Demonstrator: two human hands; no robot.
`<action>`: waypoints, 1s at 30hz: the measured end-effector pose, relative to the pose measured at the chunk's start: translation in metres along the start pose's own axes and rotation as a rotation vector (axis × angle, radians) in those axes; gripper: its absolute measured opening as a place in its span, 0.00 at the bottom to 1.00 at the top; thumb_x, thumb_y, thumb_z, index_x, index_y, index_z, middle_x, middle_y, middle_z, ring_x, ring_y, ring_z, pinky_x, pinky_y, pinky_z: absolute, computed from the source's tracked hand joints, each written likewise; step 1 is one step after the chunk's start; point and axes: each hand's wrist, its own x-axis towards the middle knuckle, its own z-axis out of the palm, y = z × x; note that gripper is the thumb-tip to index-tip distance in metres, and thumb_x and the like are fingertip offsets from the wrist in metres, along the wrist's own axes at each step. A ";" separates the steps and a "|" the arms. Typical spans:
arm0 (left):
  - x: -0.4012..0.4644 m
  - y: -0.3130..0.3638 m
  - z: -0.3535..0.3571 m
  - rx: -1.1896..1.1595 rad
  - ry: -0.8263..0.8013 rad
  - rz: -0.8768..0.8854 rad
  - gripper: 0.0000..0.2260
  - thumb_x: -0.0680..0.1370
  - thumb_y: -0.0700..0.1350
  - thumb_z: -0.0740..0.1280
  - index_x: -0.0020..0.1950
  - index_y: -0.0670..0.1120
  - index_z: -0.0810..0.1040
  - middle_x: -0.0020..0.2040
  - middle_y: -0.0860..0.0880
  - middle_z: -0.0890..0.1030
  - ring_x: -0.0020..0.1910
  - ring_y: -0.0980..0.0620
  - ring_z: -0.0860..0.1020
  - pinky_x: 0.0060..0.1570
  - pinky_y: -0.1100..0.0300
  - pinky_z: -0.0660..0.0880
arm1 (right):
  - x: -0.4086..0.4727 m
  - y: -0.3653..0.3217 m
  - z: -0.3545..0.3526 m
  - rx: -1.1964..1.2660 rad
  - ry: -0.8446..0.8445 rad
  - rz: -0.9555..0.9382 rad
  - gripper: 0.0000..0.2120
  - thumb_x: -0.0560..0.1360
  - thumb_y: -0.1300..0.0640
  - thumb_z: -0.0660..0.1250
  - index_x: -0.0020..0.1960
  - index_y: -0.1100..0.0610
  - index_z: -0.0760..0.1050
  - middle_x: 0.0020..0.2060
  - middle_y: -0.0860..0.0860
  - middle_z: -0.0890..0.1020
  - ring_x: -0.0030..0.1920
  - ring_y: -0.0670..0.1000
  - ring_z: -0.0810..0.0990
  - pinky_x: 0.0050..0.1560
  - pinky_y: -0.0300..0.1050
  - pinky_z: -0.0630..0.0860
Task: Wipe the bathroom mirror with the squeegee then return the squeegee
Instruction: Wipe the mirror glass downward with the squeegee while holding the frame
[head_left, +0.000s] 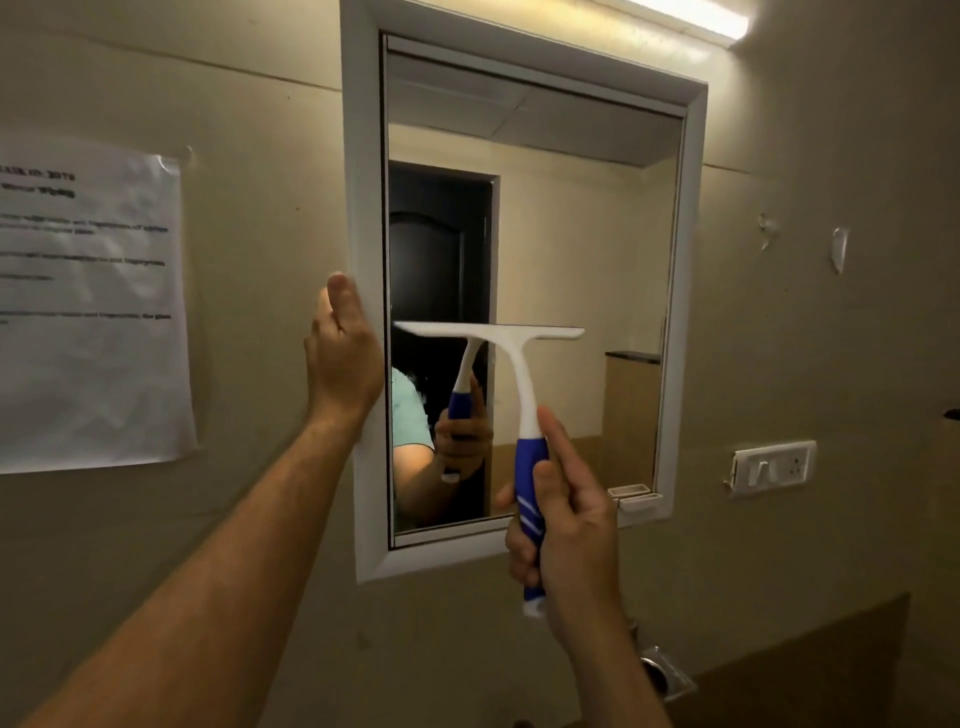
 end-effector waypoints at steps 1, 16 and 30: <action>-0.002 -0.002 -0.001 -0.015 0.001 0.001 0.32 0.81 0.61 0.43 0.66 0.36 0.69 0.62 0.35 0.74 0.62 0.39 0.72 0.62 0.51 0.68 | -0.003 0.004 -0.002 -0.006 -0.008 0.001 0.18 0.76 0.46 0.59 0.63 0.31 0.74 0.36 0.52 0.82 0.24 0.48 0.69 0.22 0.40 0.68; -0.029 -0.017 -0.006 0.008 0.047 0.025 0.24 0.82 0.58 0.46 0.48 0.41 0.72 0.33 0.54 0.71 0.32 0.68 0.72 0.30 0.80 0.64 | -0.024 0.024 -0.011 -0.094 0.055 0.060 0.16 0.74 0.41 0.61 0.61 0.28 0.74 0.36 0.54 0.84 0.24 0.49 0.73 0.22 0.42 0.72; -0.028 -0.023 -0.008 -0.070 0.036 0.057 0.16 0.83 0.53 0.48 0.37 0.55 0.66 0.31 0.57 0.67 0.28 0.71 0.68 0.29 0.78 0.63 | -0.049 0.031 -0.007 -0.186 0.097 0.060 0.19 0.77 0.46 0.59 0.65 0.31 0.72 0.36 0.50 0.82 0.27 0.47 0.75 0.24 0.39 0.74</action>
